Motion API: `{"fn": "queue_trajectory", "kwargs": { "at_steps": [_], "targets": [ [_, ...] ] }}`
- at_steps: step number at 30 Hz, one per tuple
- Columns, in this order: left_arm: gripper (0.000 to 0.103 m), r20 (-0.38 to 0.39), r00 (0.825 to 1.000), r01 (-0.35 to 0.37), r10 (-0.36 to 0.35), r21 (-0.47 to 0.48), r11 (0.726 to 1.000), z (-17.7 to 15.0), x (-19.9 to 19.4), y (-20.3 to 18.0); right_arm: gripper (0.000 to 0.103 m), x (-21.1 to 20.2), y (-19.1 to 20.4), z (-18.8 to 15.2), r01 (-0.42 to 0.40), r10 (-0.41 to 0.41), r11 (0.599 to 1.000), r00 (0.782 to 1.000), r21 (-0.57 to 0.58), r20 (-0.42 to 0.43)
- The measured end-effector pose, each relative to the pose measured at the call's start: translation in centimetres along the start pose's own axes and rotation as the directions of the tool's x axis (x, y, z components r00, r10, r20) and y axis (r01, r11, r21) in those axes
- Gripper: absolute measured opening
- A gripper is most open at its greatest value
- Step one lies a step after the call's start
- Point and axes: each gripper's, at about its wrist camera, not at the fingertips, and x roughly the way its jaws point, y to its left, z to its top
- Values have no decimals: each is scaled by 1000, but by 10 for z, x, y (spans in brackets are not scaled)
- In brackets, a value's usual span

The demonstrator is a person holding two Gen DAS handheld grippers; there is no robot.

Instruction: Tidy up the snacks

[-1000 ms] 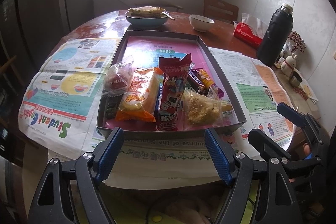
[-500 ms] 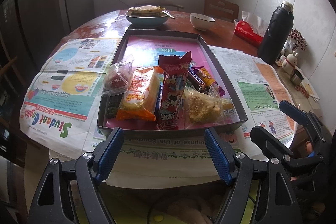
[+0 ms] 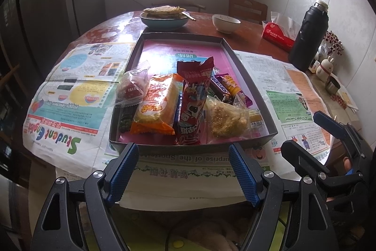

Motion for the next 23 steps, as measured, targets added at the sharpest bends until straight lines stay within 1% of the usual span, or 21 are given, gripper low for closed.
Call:
{"fn": "queue_trajectory", "kwargs": {
  "at_steps": [5,11,17,20,23],
  "targets": [
    [80,0,1000,5,-5,0,1000,1,0,-1,98,0,0,0,0,0,1000,1000,1,-1],
    [80,-26,1000,4,-4,0,1000,0,6,-1,98,-1,-1,0,0,0,1000,1000,2,1],
    [80,-18,1000,0,0,-3,1000,2,4,1,98,-1,-3,0,6,-6,1000,1000,9,2],
    [80,-14,1000,9,-9,-32,999,6,3,10,98,-1,-4,2,10,-11,1000,1000,15,4],
    [80,7,1000,27,-27,-71,997,17,-3,27,98,-1,-8,7,19,-20,1000,1000,25,17]
  ]
}}
